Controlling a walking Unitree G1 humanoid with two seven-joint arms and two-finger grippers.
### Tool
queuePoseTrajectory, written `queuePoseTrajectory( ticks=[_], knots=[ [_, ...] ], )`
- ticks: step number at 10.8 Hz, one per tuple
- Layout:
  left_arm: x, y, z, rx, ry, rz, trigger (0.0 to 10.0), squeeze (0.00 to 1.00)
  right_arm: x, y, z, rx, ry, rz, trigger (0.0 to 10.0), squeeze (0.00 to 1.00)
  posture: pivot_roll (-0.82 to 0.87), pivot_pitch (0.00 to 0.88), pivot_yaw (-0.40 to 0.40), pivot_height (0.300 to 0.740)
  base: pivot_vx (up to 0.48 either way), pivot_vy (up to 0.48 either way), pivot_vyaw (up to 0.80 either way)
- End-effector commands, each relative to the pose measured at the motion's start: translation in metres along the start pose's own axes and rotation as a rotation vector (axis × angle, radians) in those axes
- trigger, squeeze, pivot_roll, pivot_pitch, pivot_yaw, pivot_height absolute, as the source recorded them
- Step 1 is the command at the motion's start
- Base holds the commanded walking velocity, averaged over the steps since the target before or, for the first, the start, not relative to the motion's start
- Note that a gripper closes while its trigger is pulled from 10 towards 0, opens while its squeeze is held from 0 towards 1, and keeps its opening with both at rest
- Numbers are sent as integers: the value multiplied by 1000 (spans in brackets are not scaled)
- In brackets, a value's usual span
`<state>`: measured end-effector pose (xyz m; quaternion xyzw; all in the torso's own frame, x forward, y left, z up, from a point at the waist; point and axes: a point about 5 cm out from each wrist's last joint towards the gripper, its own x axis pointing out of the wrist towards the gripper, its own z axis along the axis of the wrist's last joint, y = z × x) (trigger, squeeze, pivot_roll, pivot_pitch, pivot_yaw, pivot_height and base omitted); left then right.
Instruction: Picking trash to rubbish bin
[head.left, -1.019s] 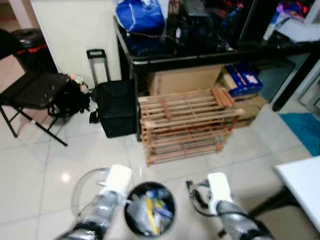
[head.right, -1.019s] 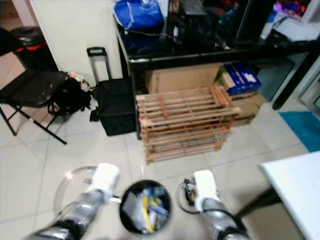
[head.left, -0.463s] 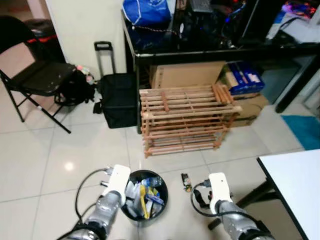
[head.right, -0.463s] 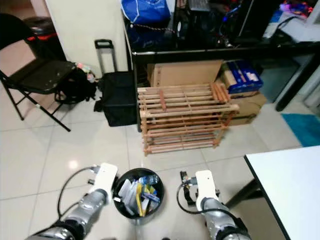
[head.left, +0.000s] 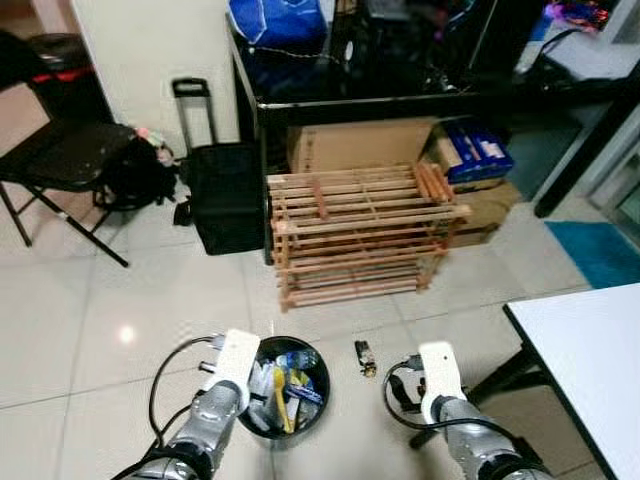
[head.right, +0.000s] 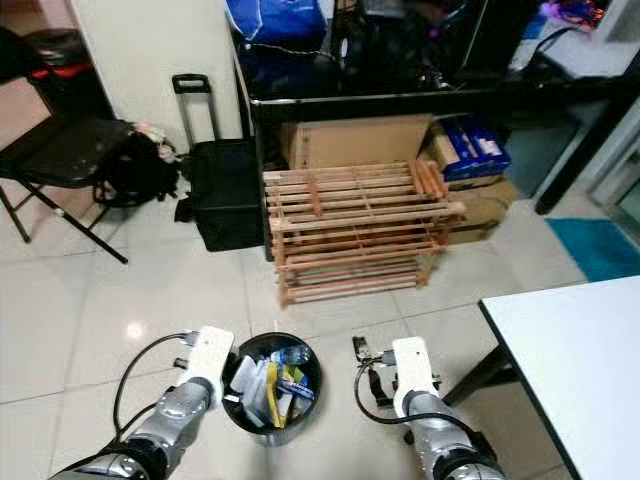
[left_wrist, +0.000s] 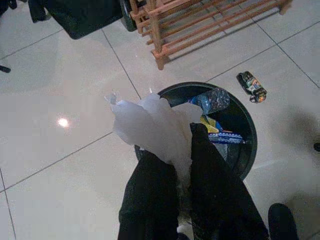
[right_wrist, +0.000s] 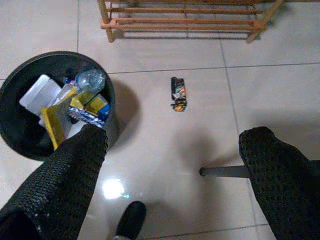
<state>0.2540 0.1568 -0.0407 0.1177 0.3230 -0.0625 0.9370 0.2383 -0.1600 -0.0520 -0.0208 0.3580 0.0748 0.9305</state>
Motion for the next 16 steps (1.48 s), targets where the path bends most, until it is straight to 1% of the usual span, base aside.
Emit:
queuePoseTrajectory(
  ticks=[1,12,14,16],
  knots=[
    [1,0,2,6,-1,5,10000,0,-1,-2,-1,12,3,-8,10000,0,11,29,-81,740,300,0,0],
    [1,0,3,13,-3,-1,10000,0,0,-1,0,18,-1,-9,10000,0,7,45,-78,740,330,0,0],
    [1,-4,1,5,6,-23,10000,0,0,0,-1,20,1,-10,10000,0,5,41,-71,740,0,0,0],
    [-1,-10,-4,23,24,-52,10000,0,-1,1,-3,22,4,-12,10000,0,-6,7,-62,740,0,0,0]
  ],
)
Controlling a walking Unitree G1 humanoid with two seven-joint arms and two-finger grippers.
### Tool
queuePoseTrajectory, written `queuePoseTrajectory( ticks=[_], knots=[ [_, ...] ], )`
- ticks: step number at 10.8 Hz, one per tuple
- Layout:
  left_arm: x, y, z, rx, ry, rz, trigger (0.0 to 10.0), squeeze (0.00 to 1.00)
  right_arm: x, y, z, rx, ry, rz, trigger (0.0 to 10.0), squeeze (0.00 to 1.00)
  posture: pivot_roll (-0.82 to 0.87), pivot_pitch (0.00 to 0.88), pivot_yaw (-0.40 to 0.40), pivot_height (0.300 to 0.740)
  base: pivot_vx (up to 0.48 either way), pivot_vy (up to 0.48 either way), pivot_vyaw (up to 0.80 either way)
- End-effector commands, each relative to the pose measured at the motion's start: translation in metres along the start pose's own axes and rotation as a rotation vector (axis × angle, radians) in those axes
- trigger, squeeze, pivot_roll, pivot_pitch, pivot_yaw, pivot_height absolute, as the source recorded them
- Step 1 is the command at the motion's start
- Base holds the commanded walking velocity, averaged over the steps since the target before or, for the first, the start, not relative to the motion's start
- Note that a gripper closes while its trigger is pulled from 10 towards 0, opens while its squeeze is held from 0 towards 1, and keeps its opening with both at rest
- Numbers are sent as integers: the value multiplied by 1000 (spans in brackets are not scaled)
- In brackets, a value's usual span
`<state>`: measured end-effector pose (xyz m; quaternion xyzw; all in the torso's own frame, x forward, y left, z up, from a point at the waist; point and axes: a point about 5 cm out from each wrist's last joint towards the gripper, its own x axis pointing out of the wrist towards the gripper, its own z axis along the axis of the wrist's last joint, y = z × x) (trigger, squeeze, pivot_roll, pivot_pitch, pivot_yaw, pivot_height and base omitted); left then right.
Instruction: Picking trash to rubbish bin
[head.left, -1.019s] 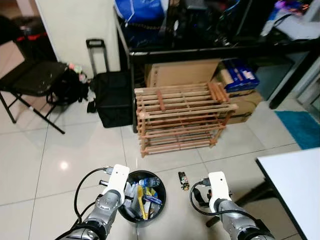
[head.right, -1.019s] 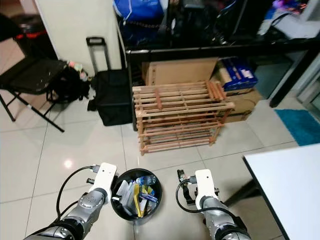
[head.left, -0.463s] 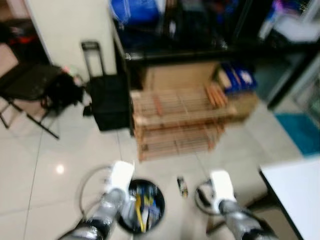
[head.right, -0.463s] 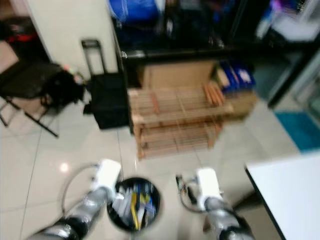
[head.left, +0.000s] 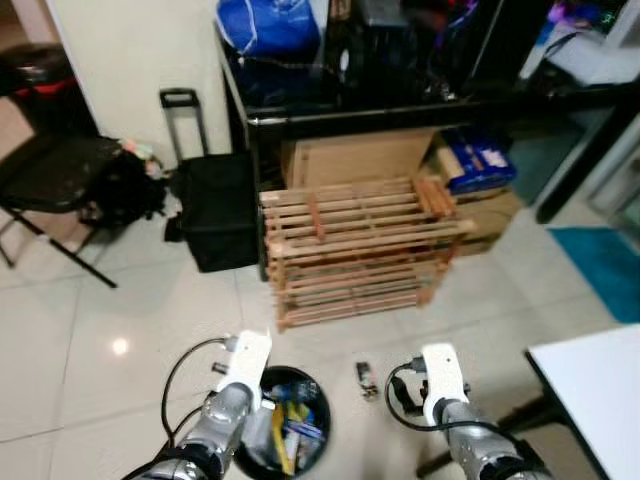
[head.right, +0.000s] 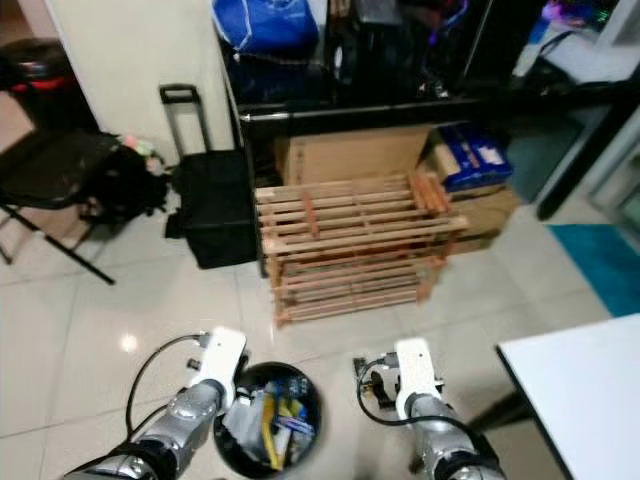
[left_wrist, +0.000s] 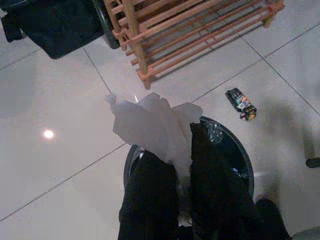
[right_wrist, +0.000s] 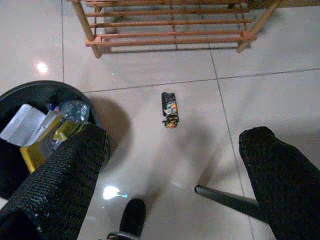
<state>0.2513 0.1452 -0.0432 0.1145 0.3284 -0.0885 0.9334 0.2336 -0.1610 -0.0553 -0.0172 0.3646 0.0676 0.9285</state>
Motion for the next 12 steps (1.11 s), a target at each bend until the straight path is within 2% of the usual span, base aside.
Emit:
queuePoseTrajectory(
  ticks=[1,2,4,6,9,12],
  knots=[
    [-1,-3,-6,25,37,-27,10000,0,0,1,1,7,-8,0,10000,0,-9,0,-63,740,0,0,0],
    [-1,-10,-8,38,60,-60,10000,0,0,0,1,2,-9,0,10000,0,-25,0,-61,740,0,0,0],
    [0,-19,-5,57,65,-98,10000,0,-2,-13,2,31,-22,-45,10000,0,-46,19,-62,740,0,0,0],
    [0,-28,-6,68,69,-125,10000,0,-7,-20,-10,12,8,-52,10000,0,-56,47,-83,740,0,0,0],
    [-2,-37,-11,74,86,-157,10000,0,-10,-20,-20,8,22,-43,10000,0,-81,76,-98,740,0,0,0],
    [-2,-48,-8,77,75,-206,10000,0,-13,-24,-25,4,25,-46,10000,0,-107,100,-110,740,0,0,0]
  ],
)
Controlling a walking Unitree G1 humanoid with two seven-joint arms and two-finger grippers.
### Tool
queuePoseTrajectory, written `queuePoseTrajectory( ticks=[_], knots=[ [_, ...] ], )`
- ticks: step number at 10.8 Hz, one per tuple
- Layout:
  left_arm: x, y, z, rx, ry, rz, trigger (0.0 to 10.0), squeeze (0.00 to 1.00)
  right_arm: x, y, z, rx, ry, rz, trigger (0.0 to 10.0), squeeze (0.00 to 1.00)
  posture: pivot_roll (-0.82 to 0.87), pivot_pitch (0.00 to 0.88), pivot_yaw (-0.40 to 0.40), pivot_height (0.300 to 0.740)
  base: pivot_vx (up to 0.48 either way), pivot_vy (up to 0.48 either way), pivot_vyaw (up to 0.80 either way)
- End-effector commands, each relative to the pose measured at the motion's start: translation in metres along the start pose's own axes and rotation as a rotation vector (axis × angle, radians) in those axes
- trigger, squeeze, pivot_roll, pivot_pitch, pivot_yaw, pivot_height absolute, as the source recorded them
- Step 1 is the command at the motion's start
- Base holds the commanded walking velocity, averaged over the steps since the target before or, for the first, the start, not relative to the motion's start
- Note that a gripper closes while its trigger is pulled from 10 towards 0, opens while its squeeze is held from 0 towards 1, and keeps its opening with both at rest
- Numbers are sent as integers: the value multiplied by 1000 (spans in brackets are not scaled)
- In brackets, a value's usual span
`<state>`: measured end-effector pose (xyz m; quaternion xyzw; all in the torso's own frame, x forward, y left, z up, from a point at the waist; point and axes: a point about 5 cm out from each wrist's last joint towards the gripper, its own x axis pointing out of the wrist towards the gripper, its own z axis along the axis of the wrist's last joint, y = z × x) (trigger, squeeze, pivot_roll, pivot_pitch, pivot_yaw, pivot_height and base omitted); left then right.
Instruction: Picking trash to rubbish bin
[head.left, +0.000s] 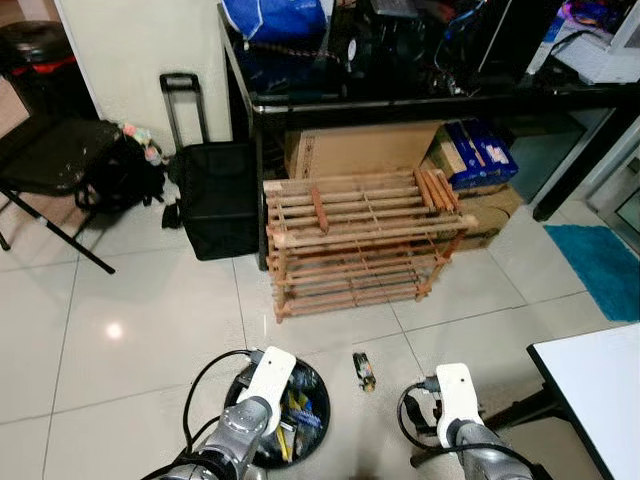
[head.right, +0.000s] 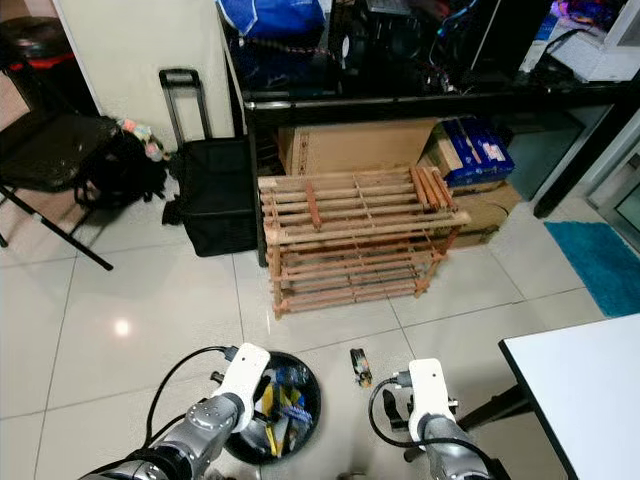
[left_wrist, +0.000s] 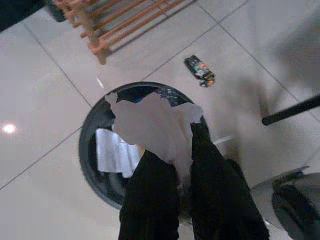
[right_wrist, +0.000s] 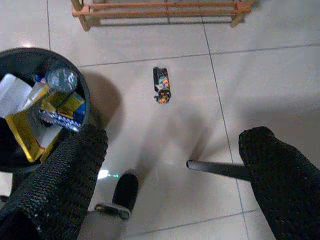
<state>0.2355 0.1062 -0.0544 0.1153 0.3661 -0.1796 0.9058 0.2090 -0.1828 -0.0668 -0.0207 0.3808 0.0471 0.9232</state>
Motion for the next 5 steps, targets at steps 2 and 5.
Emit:
queuePoseTrajectory(
  ticks=[2,5],
  knots=[
    [2,-18,5,32,-1,-67,10000,0,-2,-8,0,-8,-8,-8,10000,0,-122,115,-118,740,0,0,0],
    [3,-20,6,30,-4,-76,10000,514,-2,-7,-1,-10,-10,-6,10000,0,-121,123,-119,740,0,0,0]
  ],
)
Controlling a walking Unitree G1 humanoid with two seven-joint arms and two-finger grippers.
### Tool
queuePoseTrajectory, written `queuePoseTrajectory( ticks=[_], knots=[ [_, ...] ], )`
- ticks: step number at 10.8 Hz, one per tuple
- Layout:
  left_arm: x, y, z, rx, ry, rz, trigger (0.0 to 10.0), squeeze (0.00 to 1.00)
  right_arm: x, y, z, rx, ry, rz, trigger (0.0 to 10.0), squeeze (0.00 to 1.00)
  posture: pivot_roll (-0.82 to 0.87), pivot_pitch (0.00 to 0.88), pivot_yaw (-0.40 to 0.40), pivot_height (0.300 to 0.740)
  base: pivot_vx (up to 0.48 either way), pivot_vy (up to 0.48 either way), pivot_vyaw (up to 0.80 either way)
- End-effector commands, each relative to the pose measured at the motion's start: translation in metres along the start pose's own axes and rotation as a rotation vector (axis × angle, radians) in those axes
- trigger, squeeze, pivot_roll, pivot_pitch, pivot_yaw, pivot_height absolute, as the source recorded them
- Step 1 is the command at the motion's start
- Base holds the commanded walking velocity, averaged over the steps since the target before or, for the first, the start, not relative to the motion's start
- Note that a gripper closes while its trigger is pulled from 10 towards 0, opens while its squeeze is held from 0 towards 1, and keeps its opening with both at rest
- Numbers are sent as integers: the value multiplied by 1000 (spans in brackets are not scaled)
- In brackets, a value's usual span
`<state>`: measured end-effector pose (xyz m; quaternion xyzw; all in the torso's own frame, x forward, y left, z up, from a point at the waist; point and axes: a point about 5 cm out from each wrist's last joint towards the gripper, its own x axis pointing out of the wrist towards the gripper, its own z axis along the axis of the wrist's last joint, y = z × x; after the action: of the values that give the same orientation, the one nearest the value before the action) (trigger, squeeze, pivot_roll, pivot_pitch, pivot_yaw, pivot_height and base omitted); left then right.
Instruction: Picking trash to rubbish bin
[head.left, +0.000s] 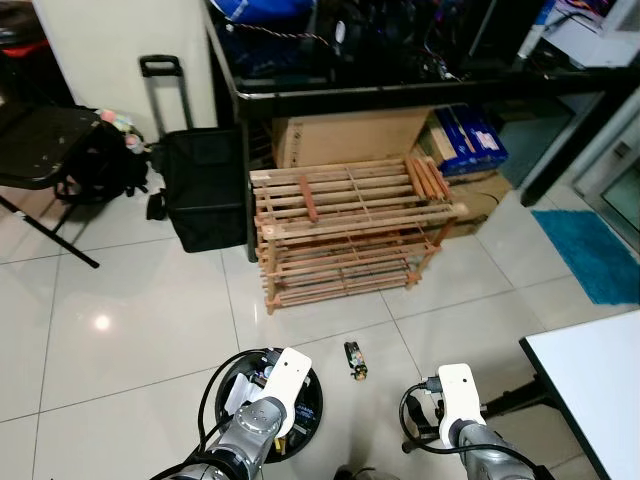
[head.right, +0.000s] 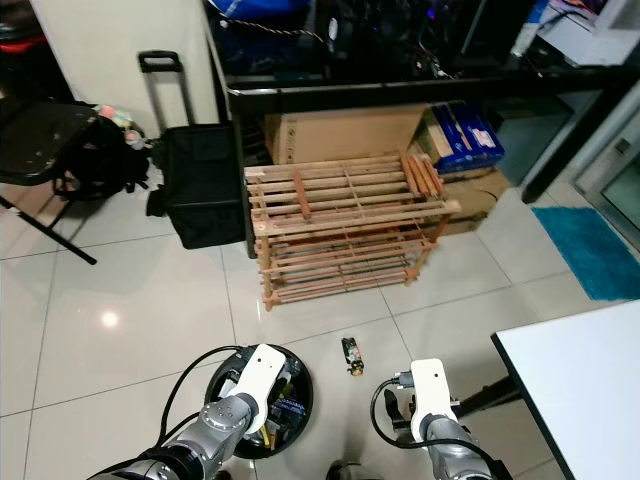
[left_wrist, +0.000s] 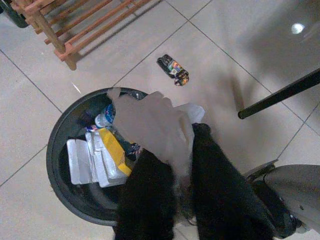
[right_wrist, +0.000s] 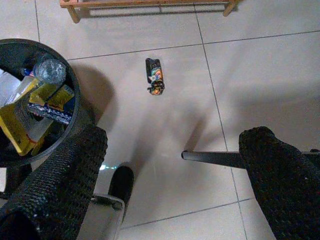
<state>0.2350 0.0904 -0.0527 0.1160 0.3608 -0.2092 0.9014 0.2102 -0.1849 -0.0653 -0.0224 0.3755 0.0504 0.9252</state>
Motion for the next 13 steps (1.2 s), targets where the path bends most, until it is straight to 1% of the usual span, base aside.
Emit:
queuePoseTrajectory(
  ticks=[1,4,10,11,12,13],
  knots=[
    [0,-3,-2,4,12,-15,10000,1000,-2,-4,-2,-2,1,-9,10000,0,-118,124,-116,740,0,0,0],
    [-1,2,-3,3,16,-2,10000,1000,-1,0,-1,-3,2,3,10000,0,-110,127,-115,740,0,0,0],
    [0,2,-2,7,16,0,10000,1000,0,2,0,-3,-2,10,10000,0,-108,125,-116,740,0,0,0],
    [-1,2,-3,7,16,0,10000,1000,0,4,-1,13,3,29,10000,0,-106,130,-116,740,0,0,0],
    [-1,2,-3,7,17,-1,10000,1000,1,9,-1,57,18,100,10000,0,-106,130,-116,740,0,0,0],
    [-1,2,-3,8,18,-1,10000,1000,0,18,-3,85,37,232,10000,0,-107,132,-115,740,0,0,0]
  ],
)
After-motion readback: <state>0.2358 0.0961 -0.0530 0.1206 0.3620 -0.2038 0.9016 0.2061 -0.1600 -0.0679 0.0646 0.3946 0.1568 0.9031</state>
